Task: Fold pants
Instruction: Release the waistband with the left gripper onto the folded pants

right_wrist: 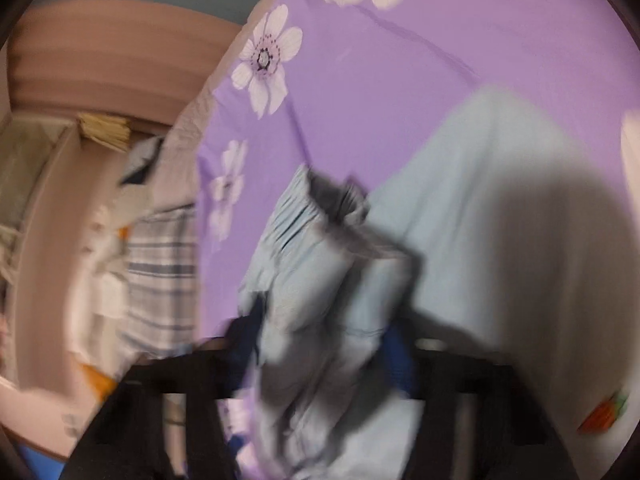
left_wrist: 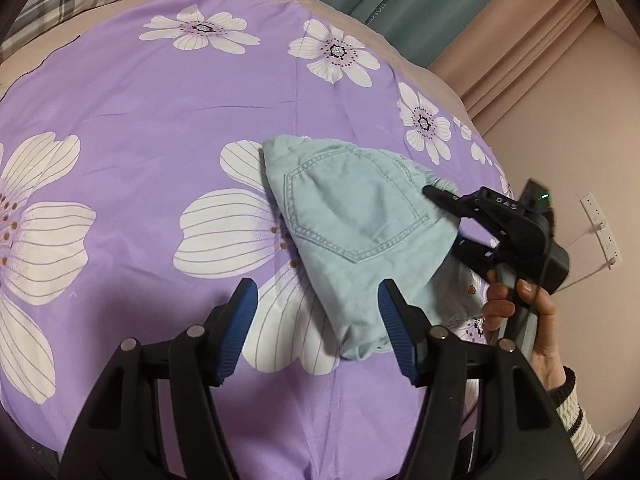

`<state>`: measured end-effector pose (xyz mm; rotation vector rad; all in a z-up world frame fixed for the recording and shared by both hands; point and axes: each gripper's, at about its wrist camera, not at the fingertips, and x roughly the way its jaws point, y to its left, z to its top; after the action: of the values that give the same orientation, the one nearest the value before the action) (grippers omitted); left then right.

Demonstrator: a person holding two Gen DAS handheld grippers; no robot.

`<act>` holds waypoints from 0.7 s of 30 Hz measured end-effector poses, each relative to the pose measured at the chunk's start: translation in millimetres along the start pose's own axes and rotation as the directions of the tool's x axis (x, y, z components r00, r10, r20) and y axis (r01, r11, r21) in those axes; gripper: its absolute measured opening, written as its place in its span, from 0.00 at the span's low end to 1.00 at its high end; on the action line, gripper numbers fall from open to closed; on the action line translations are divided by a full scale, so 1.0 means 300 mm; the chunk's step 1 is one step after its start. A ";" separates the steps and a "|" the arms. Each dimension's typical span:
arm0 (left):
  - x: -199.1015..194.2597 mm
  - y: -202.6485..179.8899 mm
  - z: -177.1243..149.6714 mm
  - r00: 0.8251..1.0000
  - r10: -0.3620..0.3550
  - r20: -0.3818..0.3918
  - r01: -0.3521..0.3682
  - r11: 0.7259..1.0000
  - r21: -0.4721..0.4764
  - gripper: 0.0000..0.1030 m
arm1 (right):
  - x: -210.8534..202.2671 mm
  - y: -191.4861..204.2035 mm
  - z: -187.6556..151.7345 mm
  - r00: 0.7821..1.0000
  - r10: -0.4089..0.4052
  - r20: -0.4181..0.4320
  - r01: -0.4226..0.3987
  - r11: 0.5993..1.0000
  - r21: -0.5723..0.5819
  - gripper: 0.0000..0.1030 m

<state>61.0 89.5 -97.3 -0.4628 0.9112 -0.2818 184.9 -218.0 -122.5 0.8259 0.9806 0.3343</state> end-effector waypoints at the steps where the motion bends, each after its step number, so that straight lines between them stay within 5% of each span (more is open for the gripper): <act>1: 0.002 0.002 0.000 1.000 0.002 -0.001 -0.002 1.000 -0.001 0.61 | -0.013 0.022 0.003 0.999 -0.012 0.034 0.014 0.998 -0.058 0.32; 5: 0.006 0.005 -0.004 1.000 -0.006 -0.006 0.006 1.000 -0.013 0.61 | -0.103 0.124 -0.039 0.990 -0.036 0.139 0.071 0.963 -0.261 0.29; 10: 0.012 -0.003 -0.016 1.000 -0.004 -0.019 0.004 1.000 0.001 0.61 | -0.270 0.173 -0.124 0.959 -0.023 0.284 0.130 0.923 -0.363 0.29; 17: 0.026 -0.012 -0.027 0.999 0.004 -0.032 -0.004 1.000 0.007 0.61 | -0.322 0.029 -0.150 0.925 -0.163 0.342 0.251 0.940 -0.232 0.29; 21: 0.044 -0.024 -0.032 0.999 0.015 -0.052 -0.014 1.000 0.018 0.61 | -0.252 -0.109 -0.125 0.922 -0.290 0.256 0.334 0.931 -0.145 0.29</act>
<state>60.6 75.0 -107.9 -0.4341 0.9616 -0.2896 109.6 -266.9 -112.6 0.5117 0.8319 0.0488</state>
